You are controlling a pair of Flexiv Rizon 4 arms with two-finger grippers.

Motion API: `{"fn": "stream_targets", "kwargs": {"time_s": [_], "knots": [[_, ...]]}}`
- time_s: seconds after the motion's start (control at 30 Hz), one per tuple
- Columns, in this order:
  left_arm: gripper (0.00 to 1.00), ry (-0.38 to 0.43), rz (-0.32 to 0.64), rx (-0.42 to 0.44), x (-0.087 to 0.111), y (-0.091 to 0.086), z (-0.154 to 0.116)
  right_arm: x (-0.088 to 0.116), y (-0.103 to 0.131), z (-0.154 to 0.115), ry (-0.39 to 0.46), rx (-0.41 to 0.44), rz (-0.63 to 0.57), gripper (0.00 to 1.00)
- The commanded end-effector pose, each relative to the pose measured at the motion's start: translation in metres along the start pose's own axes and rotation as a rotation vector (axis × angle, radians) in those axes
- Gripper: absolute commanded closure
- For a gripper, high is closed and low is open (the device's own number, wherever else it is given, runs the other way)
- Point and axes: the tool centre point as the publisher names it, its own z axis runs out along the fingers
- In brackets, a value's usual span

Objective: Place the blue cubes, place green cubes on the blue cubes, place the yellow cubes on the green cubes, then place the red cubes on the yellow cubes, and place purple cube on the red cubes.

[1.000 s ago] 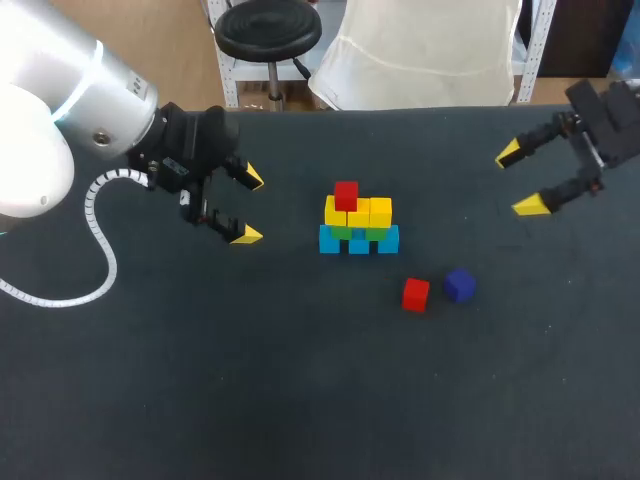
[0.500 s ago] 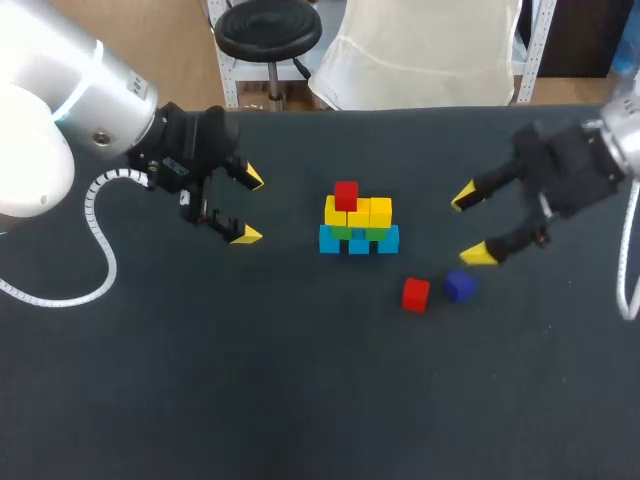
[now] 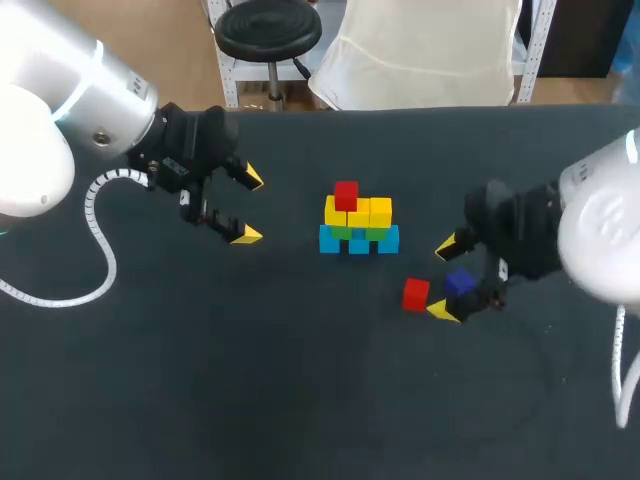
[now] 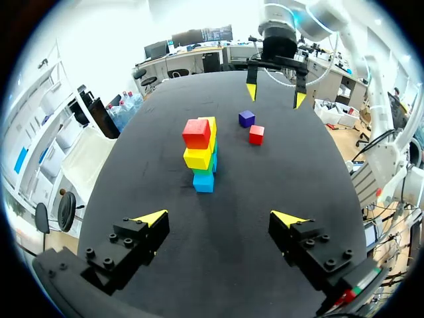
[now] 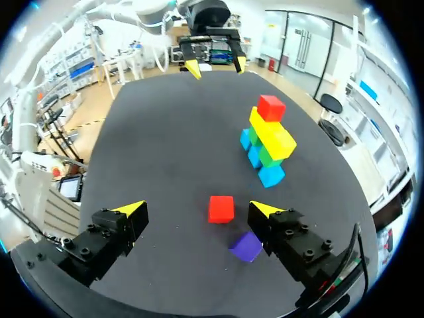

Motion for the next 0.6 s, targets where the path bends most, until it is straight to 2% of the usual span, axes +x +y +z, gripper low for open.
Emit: {"fn": "stream_targets", "kwargs": {"time_s": [0.03, 0.1, 0.17, 0.47, 0.6], "knots": [[0.00, -0.001, 0.002, 0.001, 0.001, 0.001, 0.000, 0.004, -0.005, 0.006, 0.031, 0.041, 0.008, 0.00], [0.00, -0.001, 0.002, 0.001, 0.001, 0.001, 0.000, 0.006, -0.008, 0.007, 0.040, 0.035, 0.005, 0.00], [0.00, -0.001, 0.002, 0.001, 0.001, 0.001, 0.000, 0.009, -0.012, 0.010, 0.044, -0.008, 0.009, 0.00], [0.00, -0.001, 0.002, 0.001, 0.001, 0.001, 0.000, 0.016, -0.018, 0.021, 0.103, -0.049, 0.044, 0.00], [0.00, -0.001, 0.002, 0.001, 0.001, 0.001, 0.000, 0.021, -0.020, 0.026, 0.090, -0.071, 0.076, 0.00]]}}
